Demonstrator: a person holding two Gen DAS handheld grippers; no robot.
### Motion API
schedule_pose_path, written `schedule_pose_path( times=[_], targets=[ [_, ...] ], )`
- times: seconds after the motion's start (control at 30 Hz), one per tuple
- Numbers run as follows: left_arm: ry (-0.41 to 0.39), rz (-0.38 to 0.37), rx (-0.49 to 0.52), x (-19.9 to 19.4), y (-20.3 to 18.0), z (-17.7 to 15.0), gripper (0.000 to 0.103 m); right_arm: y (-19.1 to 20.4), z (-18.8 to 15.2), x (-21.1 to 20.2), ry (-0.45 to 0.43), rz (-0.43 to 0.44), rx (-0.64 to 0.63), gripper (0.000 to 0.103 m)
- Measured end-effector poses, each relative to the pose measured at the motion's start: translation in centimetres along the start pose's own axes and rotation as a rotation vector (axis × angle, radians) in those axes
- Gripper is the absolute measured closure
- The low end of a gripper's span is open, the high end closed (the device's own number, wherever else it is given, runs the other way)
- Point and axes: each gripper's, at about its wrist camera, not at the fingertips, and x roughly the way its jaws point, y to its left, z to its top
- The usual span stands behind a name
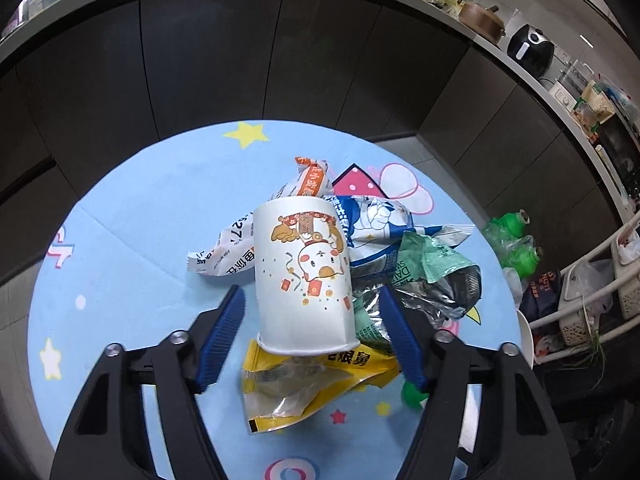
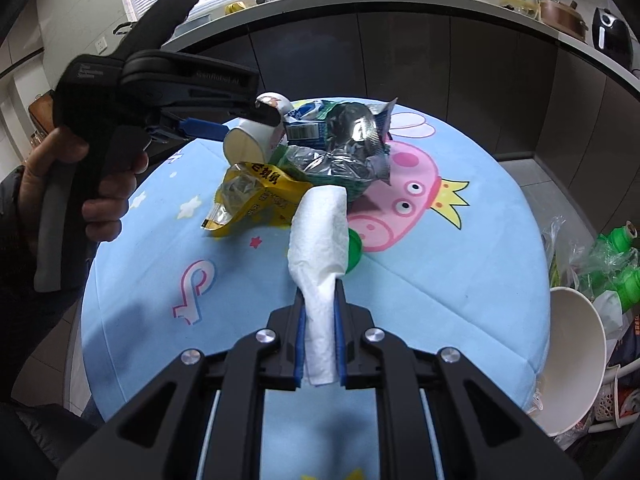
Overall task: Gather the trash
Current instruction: 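Grasp the white paper cup with the left tool while the right tool holds the tissue, then carry the cup and tissue over the white bucket with both tools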
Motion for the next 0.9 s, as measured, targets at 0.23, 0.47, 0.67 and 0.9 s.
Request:
schedule_pose_path(
  times=[0.23,0.47,0.67,0.9],
  targets=[
    [-0.017,-0.050,-0.015,-1.8,1.0,-1.1,0.073,-0.5,0.1,-0.7,-0.026,0.001,0.042,0.090],
    [-0.083,-0.079,0.046,-6.3,0.2,-2.5,0.079,-0.5,0.6,-2.2,-0.075,0.015,0.068,0.090],
    [-0.117,-0.090,0.100,-10.1,-1.4,-4.6,0.079,-0.5,0.8,-4.5,-0.135,0.007,0.088,0.090],
    [-0.149,-0.153,0.164,-13.5,-4.0,-7.3,0.079,-0.7,0.8,-8.1,-0.209,-0.014,0.111,0.090]
  ],
)
